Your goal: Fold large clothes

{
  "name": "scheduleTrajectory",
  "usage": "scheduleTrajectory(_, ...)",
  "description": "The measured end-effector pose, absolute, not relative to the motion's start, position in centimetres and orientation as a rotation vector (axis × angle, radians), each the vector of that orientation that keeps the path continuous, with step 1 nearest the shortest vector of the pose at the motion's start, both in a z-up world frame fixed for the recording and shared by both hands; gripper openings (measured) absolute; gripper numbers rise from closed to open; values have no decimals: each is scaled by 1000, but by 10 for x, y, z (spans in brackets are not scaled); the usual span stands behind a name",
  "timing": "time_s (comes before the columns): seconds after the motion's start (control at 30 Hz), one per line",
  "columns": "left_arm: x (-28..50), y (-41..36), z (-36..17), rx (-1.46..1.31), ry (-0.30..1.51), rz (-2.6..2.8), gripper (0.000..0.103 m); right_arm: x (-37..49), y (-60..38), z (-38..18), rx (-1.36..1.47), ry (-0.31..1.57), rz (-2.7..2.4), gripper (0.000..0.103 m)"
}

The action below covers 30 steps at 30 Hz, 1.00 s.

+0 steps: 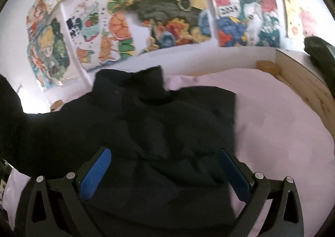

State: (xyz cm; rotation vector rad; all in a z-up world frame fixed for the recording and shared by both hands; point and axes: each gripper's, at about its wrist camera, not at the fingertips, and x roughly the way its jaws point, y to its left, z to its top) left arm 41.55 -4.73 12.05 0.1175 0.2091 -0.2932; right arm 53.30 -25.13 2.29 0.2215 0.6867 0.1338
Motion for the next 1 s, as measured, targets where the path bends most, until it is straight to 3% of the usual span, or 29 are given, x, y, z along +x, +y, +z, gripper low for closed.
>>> scheduleTrajectory(0.37, 475, -139, 34, 252, 508, -473, 3, 524, -292, -3, 241, 731, 144, 103)
scheduleTrajectory(0.57, 466, -137, -16, 285, 647, -563, 6, 521, -313, -19, 403, 749, 283, 103)
scheduleTrajectory(0.7, 470, -126, -18, 234, 667, -611, 11, 522, -317, -30, 447, 790, 284, 103)
scheduleTrajectory(0.73, 473, -122, -17, 211, 685, -630, 15, 523, -318, -31, 459, 794, 289, 103)
scheduleTrajectory(0.83, 467, -117, -15, 139, 703, -700, 39, 522, -321, -32, 541, 791, 339, 103)
scheduleTrajectory(0.87, 463, -114, -10, 111, 695, -729, 59, 522, -322, -32, 573, 784, 356, 103)
scheduleTrajectory(0.9, 460, -110, -6, 82, 684, -762, 73, 520, -324, -30, 622, 772, 386, 103)
scheduleTrajectory(0.93, 454, -107, -1, 57, 663, -777, 96, 518, -326, -29, 652, 766, 404, 103)
scheduleTrajectory(1.0, 445, -100, 8, 22, 626, -785, 101, 516, -330, -28, 713, 760, 434, 103)
